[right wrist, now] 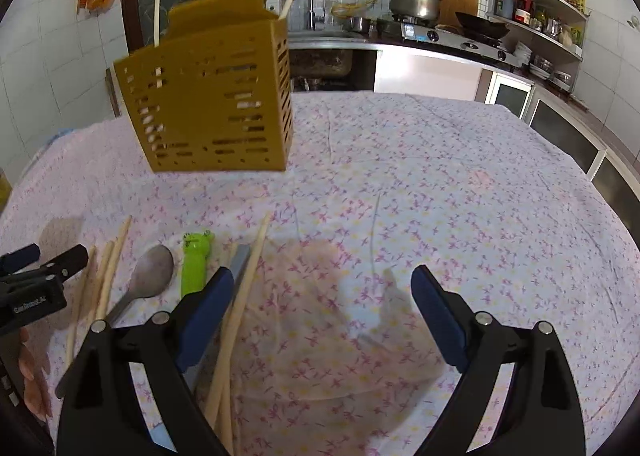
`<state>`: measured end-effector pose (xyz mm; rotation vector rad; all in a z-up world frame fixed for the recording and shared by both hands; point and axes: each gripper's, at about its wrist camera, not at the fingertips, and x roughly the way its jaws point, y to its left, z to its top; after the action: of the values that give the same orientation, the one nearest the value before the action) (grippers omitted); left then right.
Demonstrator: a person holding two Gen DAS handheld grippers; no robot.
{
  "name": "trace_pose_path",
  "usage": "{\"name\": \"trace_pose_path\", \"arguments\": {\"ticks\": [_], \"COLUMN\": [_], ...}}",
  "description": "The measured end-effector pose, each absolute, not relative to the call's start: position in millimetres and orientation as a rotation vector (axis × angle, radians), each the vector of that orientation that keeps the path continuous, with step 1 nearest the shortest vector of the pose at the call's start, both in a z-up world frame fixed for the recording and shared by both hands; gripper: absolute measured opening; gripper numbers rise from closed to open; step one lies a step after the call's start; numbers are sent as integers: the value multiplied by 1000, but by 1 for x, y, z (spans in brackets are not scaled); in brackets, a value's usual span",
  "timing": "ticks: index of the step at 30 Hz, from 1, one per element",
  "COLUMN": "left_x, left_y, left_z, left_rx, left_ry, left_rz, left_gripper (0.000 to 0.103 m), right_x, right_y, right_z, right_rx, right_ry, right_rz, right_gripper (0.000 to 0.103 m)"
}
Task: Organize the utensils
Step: 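Grasp another wooden chopstick with the right gripper while the left gripper grasps one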
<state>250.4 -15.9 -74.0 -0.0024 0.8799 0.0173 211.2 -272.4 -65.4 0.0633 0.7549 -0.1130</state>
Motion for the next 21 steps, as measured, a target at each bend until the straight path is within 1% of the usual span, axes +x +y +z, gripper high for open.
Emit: {"name": "trace_pose_path", "arguments": {"ticks": [17,19,21], "left_x": [253,250,247], "left_y": [-18,-22,-24], "left_z": [-84,-84,-84], "left_rx": [11,26,31], "left_ry": [932,934,941], "left_rz": [28,33,40], "left_gripper": [98,98,98], "right_x": [220,225,232], "right_y": [-265,-265,-268], "right_z": [-74,-73,-71], "right_rx": [-4,2,32], "right_ry": [859,868,886], "right_rz": [-140,-142,-136], "right_gripper": [87,82,72]}}
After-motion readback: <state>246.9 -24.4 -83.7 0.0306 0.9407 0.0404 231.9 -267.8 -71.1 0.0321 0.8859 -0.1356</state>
